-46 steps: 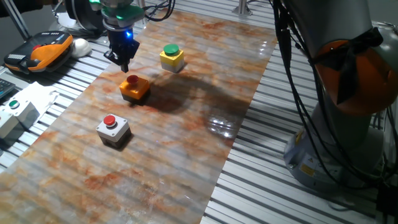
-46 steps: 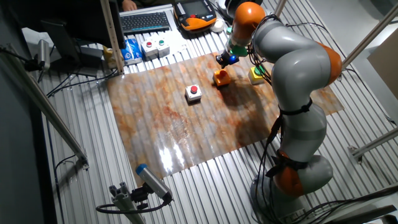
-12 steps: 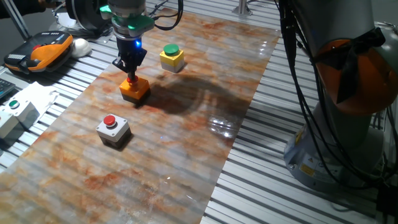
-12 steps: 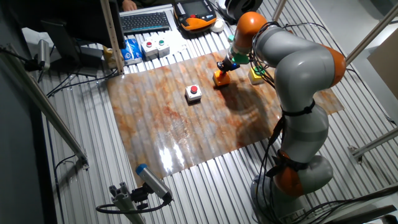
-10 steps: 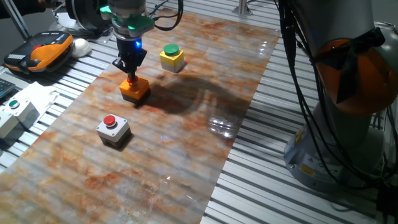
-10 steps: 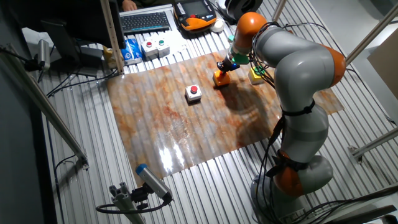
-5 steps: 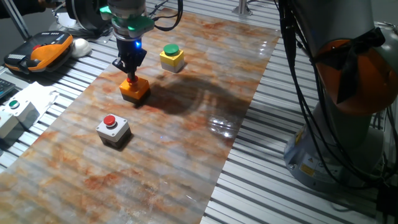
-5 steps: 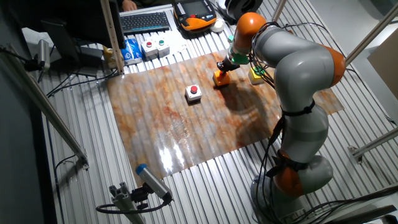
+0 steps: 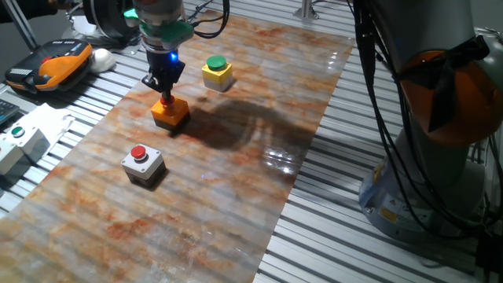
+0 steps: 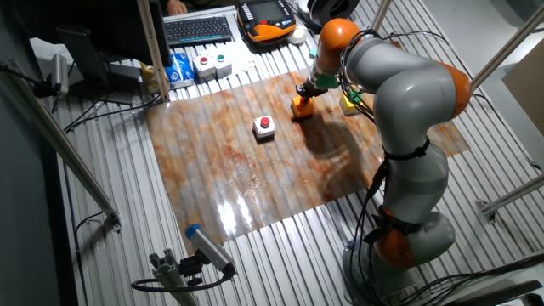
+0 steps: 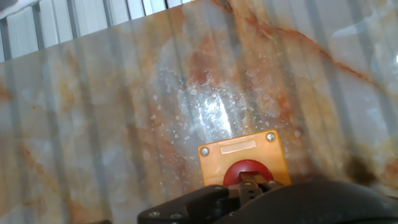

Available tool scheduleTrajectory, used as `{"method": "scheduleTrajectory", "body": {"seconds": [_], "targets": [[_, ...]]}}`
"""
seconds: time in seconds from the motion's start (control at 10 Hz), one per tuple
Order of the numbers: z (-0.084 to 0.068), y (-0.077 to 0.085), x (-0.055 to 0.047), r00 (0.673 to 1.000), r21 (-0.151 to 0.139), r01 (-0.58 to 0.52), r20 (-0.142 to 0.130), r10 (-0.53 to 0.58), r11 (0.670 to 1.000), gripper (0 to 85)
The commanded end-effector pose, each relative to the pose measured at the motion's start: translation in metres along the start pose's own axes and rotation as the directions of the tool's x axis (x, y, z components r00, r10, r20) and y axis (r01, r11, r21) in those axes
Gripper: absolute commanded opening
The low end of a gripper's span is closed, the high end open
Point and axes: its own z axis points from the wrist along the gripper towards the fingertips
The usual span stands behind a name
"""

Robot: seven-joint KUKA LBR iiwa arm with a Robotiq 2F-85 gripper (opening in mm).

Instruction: Press three buttons from left to right in sequence

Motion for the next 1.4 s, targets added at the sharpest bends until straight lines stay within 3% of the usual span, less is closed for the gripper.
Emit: {"method": "scheduleTrajectory", "body": {"seconds": [0.0, 0.7, 1.3], "targets": [[0.0001, 0.0001, -0.0003, 1.000, 0.009, 0.003, 0.004, -0.003, 1.000, 0.0], [0.0009, 0.0002, -0.0006, 1.000, 0.038, 0.018, 0.014, -0.019, 0.999, 0.0], [0.0052, 0.0006, -0.0008, 1.000, 0.038, 0.020, 0.019, -0.021, 0.999, 0.0]]}}
